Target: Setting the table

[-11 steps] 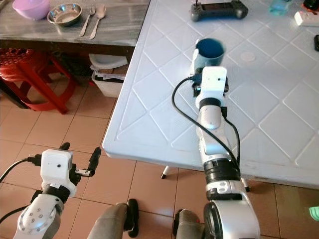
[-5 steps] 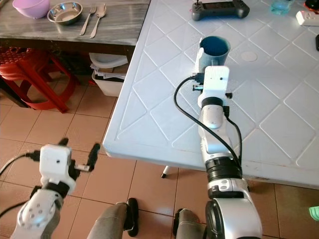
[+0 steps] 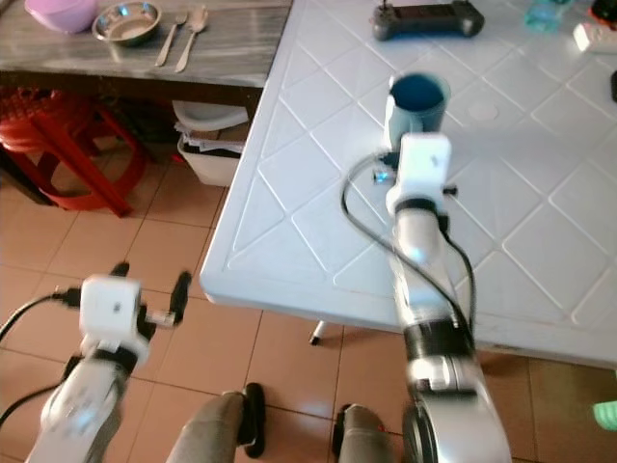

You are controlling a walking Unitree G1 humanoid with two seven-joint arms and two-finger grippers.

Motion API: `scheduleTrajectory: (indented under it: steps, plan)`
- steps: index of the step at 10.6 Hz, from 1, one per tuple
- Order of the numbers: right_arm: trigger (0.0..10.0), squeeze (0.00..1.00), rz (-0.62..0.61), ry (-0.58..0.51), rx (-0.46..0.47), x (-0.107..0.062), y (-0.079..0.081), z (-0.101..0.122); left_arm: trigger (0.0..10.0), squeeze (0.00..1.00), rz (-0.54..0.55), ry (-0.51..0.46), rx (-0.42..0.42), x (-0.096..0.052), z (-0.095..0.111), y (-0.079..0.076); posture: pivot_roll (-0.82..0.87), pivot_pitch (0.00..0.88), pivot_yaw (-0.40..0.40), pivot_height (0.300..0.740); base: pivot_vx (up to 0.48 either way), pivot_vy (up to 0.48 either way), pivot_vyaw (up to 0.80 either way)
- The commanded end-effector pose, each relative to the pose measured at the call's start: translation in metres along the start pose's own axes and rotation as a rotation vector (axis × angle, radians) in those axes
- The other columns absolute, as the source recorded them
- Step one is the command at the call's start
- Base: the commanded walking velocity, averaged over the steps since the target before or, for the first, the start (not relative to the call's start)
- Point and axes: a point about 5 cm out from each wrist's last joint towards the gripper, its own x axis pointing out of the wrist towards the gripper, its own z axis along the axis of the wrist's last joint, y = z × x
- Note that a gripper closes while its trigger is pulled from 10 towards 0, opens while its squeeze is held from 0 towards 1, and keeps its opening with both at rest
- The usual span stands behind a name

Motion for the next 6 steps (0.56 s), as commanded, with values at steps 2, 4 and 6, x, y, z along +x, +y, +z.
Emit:
scheduleTrajectory:
  steps: [2, 4, 6]
  plan:
    - [0.0, 0.00, 0.155, -0.017, 0.023, -0.028, 0.008, -0.008, 10.0, 0.00, 0.046, 0.003, 0.004, 0.005, -0.004, 0.005, 0.10, 0.114, 0.029, 0.740, 0.000, 0.178, 0.00]
    - [0.0, 0.00, 0.217, 0.029, 0.049, -0.071, 0.008, -0.023, 10.0, 0.00, 0.060, -0.006, -0.011, 0.009, -0.006, 0.006, 0.09, 0.057, 0.031, 0.740, 0.000, 0.480, 0.00]
    - [10.0, 0.00, 0.249, 0.083, 0.054, -0.099, 0.010, -0.033, 10.0, 0.00, 0.068, -0.030, -0.015, 0.017, -0.005, 0.006, 0.06, 0.016, 0.035, 0.740, 0.000, 0.480, 0.00]
